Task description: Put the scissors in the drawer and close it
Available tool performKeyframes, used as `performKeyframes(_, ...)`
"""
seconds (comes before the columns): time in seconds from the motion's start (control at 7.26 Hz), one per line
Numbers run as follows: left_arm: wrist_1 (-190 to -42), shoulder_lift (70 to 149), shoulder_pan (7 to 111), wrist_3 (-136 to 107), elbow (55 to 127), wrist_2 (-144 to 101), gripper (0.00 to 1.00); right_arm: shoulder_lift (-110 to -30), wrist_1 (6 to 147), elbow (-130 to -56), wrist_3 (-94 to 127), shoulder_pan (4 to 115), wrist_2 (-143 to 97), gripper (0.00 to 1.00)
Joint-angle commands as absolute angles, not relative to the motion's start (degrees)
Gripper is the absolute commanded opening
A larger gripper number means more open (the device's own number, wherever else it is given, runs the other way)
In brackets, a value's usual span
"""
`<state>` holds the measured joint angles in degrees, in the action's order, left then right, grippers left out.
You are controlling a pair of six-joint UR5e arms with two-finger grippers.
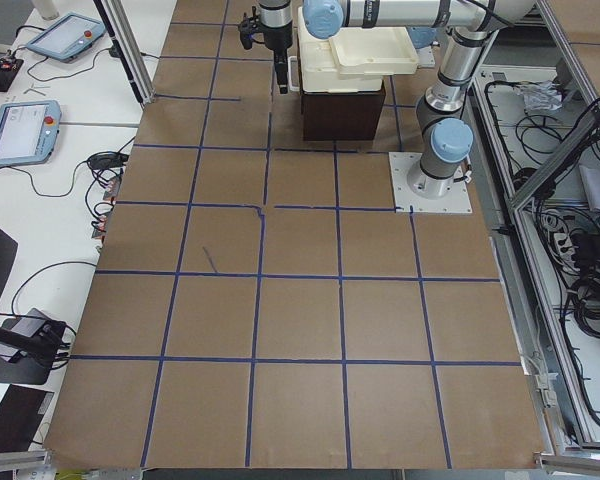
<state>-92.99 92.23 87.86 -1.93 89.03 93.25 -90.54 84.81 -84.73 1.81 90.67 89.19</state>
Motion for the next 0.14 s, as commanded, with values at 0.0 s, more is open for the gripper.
performKeyframes(0.0,-92.9,92.11,88.15,-1.93,88.95,93.08,1.0,-90.62,84.9,-84.55,1.58,90.53,89.12,1.0)
